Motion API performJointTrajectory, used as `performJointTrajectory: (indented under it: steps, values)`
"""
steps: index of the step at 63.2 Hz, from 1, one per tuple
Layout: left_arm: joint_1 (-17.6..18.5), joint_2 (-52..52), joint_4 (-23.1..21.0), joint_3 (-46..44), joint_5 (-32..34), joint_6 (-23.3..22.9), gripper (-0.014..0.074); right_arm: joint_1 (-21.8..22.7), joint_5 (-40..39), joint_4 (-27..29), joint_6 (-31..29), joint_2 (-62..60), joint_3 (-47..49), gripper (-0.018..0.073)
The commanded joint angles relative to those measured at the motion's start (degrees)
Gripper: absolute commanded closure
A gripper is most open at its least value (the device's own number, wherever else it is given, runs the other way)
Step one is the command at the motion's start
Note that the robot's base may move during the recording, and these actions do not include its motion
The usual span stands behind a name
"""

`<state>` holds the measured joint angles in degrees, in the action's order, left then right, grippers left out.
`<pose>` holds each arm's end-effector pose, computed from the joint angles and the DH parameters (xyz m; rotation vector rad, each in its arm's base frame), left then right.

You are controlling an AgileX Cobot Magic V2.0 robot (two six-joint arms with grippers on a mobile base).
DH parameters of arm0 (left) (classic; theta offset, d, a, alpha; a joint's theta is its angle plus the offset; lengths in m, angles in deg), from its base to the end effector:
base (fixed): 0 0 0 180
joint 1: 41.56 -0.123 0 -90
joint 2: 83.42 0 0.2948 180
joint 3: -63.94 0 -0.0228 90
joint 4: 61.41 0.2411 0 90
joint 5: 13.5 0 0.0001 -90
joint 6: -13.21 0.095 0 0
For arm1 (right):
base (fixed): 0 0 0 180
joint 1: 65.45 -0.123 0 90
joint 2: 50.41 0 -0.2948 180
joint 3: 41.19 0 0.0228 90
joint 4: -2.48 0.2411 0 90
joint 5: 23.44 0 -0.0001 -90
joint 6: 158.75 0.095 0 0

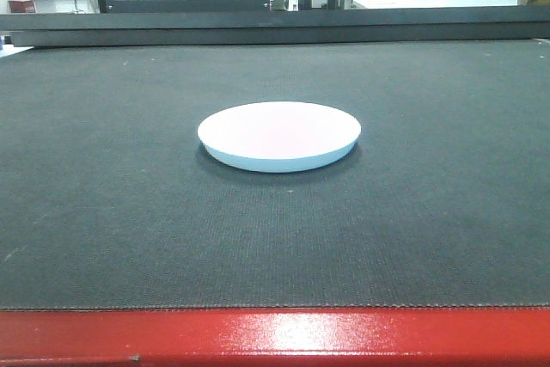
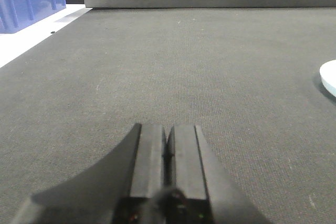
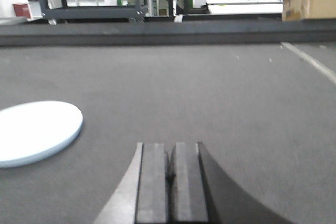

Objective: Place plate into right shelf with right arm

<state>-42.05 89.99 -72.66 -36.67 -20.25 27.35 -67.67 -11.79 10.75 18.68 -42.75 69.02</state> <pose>0.0409 -0.0018 0.1921 0.0526 1.6154 0.0280 0.0330 0.0041 0.2385 0.0219 1.5543 0.1295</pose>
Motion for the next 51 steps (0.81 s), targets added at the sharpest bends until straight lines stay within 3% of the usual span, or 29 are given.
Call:
performJointTrajectory:
  steps: [1, 6, 14, 19, 40, 51]
  values:
    - [0.09, 0.65, -0.22, 0.46, 4.88, -0.14, 0.0643, 0.02, 2.39, 0.40, -0.31, 4.15, 8.51, 0.0463]
    - [0.09, 0.65, -0.22, 0.46, 4.88, -0.14, 0.0643, 0.02, 5.72, 0.40, -0.31, 9.95, 13.48, 0.0352]
    - [0.09, 0.65, -0.22, 0.46, 4.88, -0.14, 0.0643, 0.02, 8.52, 0.24, -0.31, 20.53, 20.19, 0.0092]
    - [0.09, 0.65, -0.22, 0.46, 4.88, -0.14, 0.0643, -0.33, 10.27, 0.18, -0.31, 27.16, 24.04, -0.0001]
    - [0.09, 0.65, -0.22, 0.46, 4.88, -0.14, 0.0643, -10.03, 18.43, -2.96, 0.01, 56.53, 48.40, -0.0010]
    - [0.09, 0.65, -0.22, 0.46, 4.88, -0.14, 0.0643, -15.74, 25.87, -9.81, 6.40, 71.99, 62.82, -0.0010]
